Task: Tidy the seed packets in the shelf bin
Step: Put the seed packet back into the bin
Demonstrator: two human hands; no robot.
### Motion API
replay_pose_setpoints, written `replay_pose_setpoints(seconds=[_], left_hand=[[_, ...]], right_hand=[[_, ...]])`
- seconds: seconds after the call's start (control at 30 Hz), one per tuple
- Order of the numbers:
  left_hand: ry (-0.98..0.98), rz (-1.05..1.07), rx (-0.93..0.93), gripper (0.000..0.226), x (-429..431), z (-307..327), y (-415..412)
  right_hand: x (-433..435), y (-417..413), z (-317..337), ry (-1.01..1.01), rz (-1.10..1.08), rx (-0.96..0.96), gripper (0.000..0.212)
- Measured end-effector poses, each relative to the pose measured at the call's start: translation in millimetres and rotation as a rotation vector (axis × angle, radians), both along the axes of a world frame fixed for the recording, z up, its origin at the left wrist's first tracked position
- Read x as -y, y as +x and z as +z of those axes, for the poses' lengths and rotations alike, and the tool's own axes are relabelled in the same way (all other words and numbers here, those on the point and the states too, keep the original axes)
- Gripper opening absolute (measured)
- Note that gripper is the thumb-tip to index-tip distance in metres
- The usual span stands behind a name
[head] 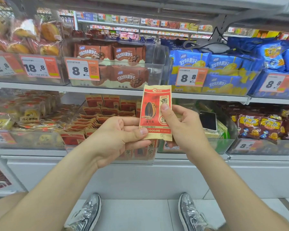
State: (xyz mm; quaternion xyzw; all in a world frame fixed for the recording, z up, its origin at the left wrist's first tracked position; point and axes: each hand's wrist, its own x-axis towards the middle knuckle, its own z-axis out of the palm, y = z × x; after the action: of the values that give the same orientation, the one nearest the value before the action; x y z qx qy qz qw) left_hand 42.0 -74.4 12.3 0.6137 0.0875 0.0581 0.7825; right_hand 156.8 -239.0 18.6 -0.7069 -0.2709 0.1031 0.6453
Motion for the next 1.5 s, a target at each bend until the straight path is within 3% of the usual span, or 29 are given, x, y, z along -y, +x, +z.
replay_pose_setpoints(seconds=[0.17, 0.37, 0.63, 0.83, 0.97, 1.1, 1.23, 1.37, 1.5], left_hand=[[-0.002, 0.027, -0.012, 0.033, -1.4, 1.8, -0.5], [0.096, 0.206, -0.014, 0.036, -3.5, 0.0, 0.9], [0.196, 0.287, -0.028, 0.032, -0.8, -8.5, 9.8], [0.220, 0.230, 0.001, 0.024, -1.3, -9.5, 15.7], [0.240, 0.242, 0.005, 0.022, 7.0, -13.2, 18.2], [0.286, 0.260, 0.017, 0.019, 9.7, -8.9, 21.7], [0.416, 0.315, 0.044, 0.013, 10.3, -7.9, 23.9], [0.761, 0.430, 0.120, 0.013, -1.1, -14.4, 30.3], [1.065, 0.553, 0.074, 0.030, -15.2, -23.7, 38.8]], right_hand=[[0.0, 0.0, -3.0, 0.057, 0.077, -0.061, 0.033], [14.5, 14.5, -1.4, -0.071, 0.251, -0.108, 0.048], [5.0, 20.0, -5.8, -0.212, 0.209, -0.043, 0.049], [4.4, 17.4, -6.4, -0.102, 0.192, -0.149, 0.048], [11.3, 15.6, -1.7, -0.159, 0.229, -0.158, 0.054], [15.8, 24.6, 6.6, -0.223, 0.154, 0.016, 0.078], [12.6, 27.2, 14.0, -0.028, 0.013, 0.116, 0.094], [3.8, 30.7, 18.8, 0.099, -0.028, 0.325, 0.083], [-5.7, 46.0, 7.3, 0.074, -0.254, 0.659, 0.059]])
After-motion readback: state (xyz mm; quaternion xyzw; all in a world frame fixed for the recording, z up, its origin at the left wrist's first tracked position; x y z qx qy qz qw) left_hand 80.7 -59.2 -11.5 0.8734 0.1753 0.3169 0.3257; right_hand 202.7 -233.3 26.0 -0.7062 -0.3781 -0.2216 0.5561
